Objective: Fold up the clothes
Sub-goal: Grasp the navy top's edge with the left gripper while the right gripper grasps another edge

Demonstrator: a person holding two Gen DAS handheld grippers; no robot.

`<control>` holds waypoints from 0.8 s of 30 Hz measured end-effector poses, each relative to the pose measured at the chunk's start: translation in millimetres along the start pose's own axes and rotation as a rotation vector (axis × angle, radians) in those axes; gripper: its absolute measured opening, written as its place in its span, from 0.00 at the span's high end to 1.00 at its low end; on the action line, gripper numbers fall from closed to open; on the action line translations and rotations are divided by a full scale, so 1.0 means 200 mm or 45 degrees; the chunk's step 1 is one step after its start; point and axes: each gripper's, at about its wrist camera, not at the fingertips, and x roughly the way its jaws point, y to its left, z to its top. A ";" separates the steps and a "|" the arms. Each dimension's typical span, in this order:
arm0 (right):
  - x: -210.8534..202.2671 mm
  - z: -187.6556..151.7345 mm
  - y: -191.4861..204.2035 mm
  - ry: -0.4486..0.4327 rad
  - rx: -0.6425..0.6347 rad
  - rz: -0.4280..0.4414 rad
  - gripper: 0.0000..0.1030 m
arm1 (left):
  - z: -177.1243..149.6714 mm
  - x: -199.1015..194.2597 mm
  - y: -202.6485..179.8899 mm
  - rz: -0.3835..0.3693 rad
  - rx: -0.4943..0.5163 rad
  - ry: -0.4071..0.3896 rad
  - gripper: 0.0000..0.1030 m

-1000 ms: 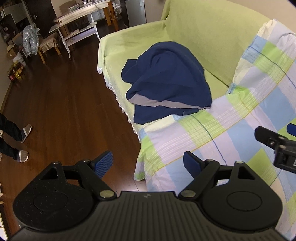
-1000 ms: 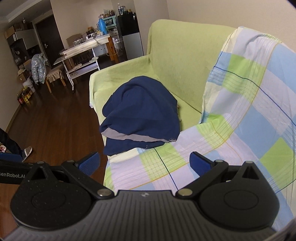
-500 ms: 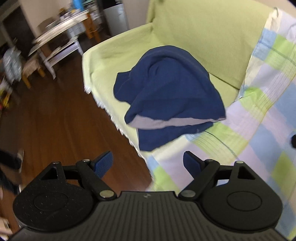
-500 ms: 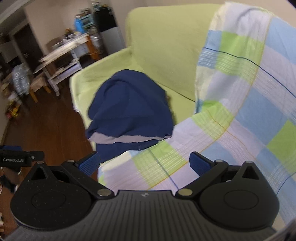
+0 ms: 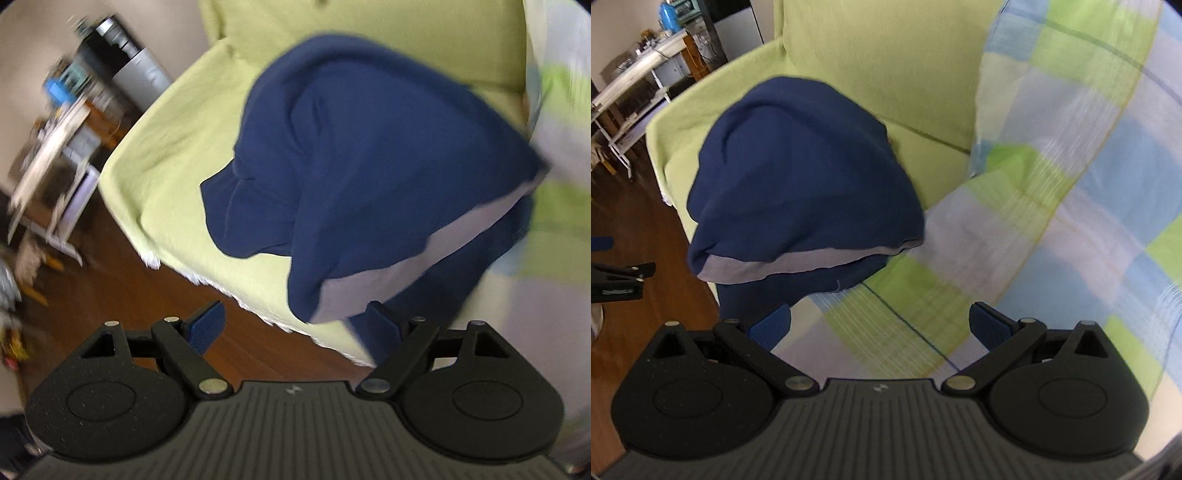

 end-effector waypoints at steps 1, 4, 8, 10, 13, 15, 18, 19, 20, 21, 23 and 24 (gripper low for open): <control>0.05 0.00 0.02 0.011 0.005 -0.003 0.01 | -0.01 0.08 -0.01 0.015 0.033 0.002 0.18; 0.19 -0.06 0.06 0.026 -0.014 -0.018 0.01 | -0.05 0.29 -0.03 0.020 0.064 0.013 0.19; 0.33 -0.09 0.06 -0.002 -0.058 -0.034 0.01 | -0.11 0.50 -0.05 0.027 0.101 -0.007 0.19; 0.40 -0.10 0.05 -0.016 -0.072 -0.040 0.01 | -0.12 0.55 -0.05 0.035 0.113 -0.009 0.21; 0.48 -0.10 0.01 -0.036 -0.077 -0.030 0.01 | -0.14 0.66 -0.03 0.033 0.112 -0.003 0.29; 0.53 -0.09 -0.01 -0.073 -0.101 -0.019 0.01 | -0.15 0.69 -0.02 0.030 0.115 -0.005 0.39; 0.57 -0.06 -0.03 -0.123 -0.143 -0.015 0.01 | -0.15 0.73 0.01 -0.002 0.112 -0.028 0.62; 0.61 -0.03 -0.05 -0.144 -0.162 -0.017 0.02 | -0.15 0.74 0.03 -0.018 0.105 -0.034 0.91; 0.63 -0.01 -0.06 -0.163 -0.174 -0.016 0.04 | -0.14 0.74 0.04 -0.043 0.094 -0.045 0.98; 0.66 0.01 -0.08 -0.184 -0.181 -0.008 0.11 | -0.13 0.74 0.06 -0.075 0.076 -0.064 0.99; 0.72 0.06 -0.12 -0.213 -0.201 0.016 0.36 | -0.12 0.72 0.08 -0.105 0.043 -0.091 1.00; 0.75 0.08 -0.13 -0.204 -0.214 0.016 0.53 | -0.12 0.71 0.10 -0.118 0.022 -0.095 1.00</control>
